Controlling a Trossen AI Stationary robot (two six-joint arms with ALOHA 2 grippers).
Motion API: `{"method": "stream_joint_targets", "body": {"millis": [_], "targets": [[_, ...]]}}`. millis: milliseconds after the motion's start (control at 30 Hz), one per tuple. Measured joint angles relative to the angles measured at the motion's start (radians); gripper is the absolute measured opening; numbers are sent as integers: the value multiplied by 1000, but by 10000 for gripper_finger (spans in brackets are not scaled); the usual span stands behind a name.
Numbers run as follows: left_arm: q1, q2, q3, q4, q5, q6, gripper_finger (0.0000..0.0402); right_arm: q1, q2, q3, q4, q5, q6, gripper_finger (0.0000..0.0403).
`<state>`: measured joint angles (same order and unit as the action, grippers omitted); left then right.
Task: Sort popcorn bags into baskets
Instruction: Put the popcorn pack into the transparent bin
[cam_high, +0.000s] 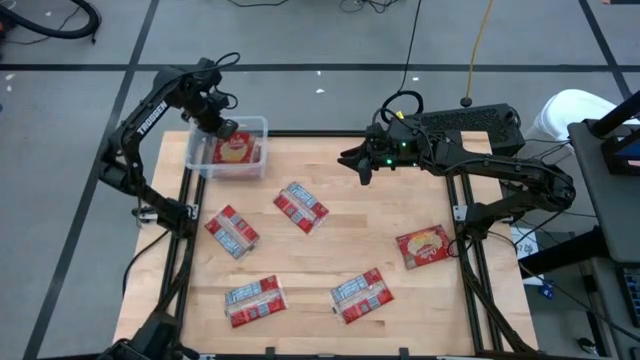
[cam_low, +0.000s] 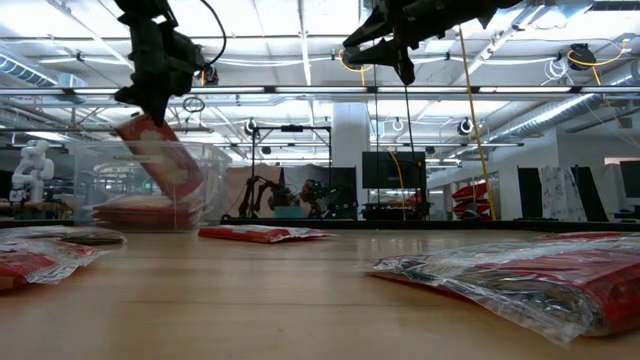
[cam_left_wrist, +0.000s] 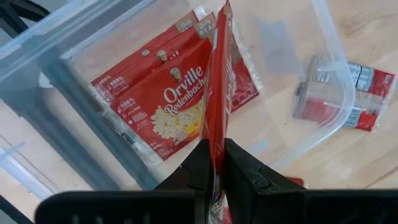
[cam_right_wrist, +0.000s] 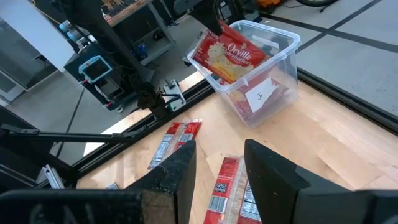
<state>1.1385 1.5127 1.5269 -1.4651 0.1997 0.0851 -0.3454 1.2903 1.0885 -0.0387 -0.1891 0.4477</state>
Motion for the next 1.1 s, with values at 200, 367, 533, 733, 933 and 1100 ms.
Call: {"method": "stream_joint_targets", "body": {"millis": [200,367,533,733,933,1100], "targets": [[0,0,0,19,-21,4,31,0,0,0,0,1,-13,128],[0,0,0,19,-27,7,45,0,0,0,1,1,-15,128],[0,0,0,20,-79,7,92,0,0,0,4,1,-15,128],[0,0,0,30,-127,-2,121,0,0,0,4,1,-18,128],[-16,0,0,31,-130,-7,122,0,0,0,3,1,-18,128],[-51,-4,0,57,-40,-12,122,0,0,0,-14,1,11,128]]}}
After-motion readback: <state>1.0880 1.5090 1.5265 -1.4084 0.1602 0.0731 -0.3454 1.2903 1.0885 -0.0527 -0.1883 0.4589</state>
